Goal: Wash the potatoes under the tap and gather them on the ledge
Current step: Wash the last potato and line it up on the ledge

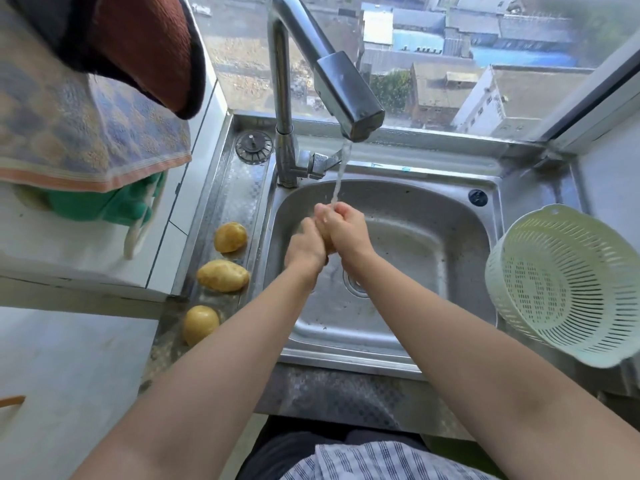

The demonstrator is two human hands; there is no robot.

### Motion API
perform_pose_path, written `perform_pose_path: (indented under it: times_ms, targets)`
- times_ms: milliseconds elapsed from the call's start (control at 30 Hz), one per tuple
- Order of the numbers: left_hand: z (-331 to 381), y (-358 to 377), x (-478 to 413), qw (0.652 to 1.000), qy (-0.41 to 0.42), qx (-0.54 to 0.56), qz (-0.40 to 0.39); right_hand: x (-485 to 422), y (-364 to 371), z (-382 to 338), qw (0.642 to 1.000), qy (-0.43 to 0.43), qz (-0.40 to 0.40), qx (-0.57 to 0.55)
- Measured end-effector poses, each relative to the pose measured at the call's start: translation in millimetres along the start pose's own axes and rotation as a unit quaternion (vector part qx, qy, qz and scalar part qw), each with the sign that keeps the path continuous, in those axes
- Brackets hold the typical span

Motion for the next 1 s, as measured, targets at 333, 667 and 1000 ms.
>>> perform_pose_path:
  times_ms: [333,667,1000]
  targets:
    - [14,-3,2,0.996,-0.063,0.057,-0.018,11,3,-7,0.992,-0.125,-0.008,0.035]
    - [13,9,7,0.983,0.139,-0.117,0.038,-5,0,-8,0.997,0.014,0.074,0.033]
    - [5,8,11,0.996,0.075,0.046,-0.019,-2,-7,-11,0.999,0.002,0.043,-0.016]
Point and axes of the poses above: each hand's wrist, its own x-axis away from the middle knuckle, its own y-axis out of the palm, z = x × y, the point moved 1 cm from there along -x, towards the middle knuckle, and after that the axes turned 11 degrees about x, right-handed, at the moved point
